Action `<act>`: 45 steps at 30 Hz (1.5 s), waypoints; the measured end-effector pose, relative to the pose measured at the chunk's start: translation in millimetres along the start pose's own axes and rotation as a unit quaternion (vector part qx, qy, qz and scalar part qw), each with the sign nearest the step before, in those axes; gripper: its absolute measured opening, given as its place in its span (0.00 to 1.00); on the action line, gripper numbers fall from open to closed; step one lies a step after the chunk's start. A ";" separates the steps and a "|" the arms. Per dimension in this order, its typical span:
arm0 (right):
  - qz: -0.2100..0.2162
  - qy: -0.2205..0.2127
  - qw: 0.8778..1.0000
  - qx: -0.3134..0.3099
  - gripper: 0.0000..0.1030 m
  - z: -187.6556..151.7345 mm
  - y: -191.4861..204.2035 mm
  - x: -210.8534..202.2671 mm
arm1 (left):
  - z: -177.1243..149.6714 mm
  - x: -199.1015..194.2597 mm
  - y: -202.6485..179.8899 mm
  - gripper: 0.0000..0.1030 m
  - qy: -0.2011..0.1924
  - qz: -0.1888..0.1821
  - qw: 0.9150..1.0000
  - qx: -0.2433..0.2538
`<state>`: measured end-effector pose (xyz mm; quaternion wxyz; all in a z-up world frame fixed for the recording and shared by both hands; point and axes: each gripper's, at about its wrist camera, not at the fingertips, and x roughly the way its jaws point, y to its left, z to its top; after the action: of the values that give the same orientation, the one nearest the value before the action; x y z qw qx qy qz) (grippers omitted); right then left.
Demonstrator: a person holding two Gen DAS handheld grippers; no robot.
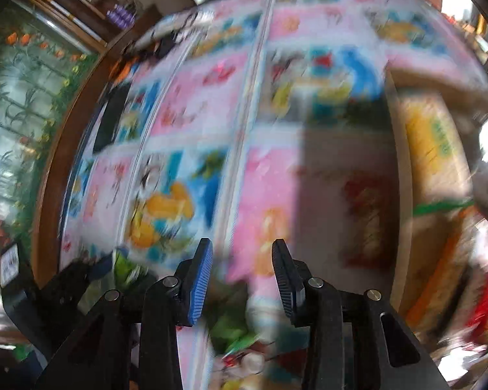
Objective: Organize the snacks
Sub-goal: 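Grasp a clear snack pack with green strip using the right tool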
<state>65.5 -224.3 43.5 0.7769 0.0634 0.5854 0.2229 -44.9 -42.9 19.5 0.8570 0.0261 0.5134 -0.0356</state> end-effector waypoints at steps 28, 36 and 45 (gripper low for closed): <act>-0.005 0.095 0.981 -0.167 0.40 -60.1 69.7 32.5 | -5.8 -3.0 25.8 0.44 -0.008 0.002 1.000 0.002; -0.001 0.072 0.986 -0.151 0.48 -83.3 65.0 9.4 | -17.7 -9.7 42.8 0.45 -0.009 0.003 1.000 0.001; -0.002 0.074 0.992 -0.104 0.48 -96.0 62.6 11.3 | -24.5 -13.6 51.1 0.45 -0.009 -0.009 1.000 0.024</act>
<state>-39.2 -179.3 26.6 0.7341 -0.0359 0.6154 0.2849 -68.3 10.5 20.3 0.8606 0.0422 0.5044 -0.0560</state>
